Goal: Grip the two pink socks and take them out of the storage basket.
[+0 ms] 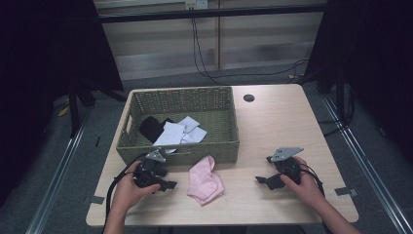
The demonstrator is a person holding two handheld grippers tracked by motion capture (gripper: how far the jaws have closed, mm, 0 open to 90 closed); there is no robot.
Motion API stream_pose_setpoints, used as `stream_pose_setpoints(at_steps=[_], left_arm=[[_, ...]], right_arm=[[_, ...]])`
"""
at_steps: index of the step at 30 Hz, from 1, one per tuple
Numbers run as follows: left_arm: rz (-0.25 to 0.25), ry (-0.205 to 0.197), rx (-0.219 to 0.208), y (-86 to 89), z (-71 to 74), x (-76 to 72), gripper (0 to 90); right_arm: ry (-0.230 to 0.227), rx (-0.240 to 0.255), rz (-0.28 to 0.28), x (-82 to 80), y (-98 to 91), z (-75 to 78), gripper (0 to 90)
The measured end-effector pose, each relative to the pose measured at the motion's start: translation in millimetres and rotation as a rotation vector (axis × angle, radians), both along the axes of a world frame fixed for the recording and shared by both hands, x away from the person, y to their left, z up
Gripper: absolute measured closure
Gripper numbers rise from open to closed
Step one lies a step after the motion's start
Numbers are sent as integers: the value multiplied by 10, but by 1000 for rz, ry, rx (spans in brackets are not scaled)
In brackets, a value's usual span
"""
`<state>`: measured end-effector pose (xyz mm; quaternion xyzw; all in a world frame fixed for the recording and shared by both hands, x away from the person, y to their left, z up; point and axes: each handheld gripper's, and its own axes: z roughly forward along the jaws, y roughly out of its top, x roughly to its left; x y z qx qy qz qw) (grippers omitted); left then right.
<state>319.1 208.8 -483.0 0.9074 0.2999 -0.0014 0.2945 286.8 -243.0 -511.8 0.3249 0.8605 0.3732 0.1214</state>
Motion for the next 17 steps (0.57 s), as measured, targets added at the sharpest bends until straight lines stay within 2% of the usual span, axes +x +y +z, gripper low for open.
stream_pose_setpoints(at_steps=[5,8,9,15,17], left_arm=[[-36,-96,-24,11,-69,-55,280],[-79,-164,5,-6,-104,-91,218],[-67,-178,-7,-8,-121,-104,218],[-47,-202,-49,22,-161,-141,202],[-42,-203,-48,22,-161,-147,201]], right_arm=[[0,0,0,0,0,0,106],[0,0,0,0,0,0,107],[0,0,0,0,0,0,107],[0,-1,-1,-1,0,0,107],[-1,-1,-1,-1,0,0,107]])
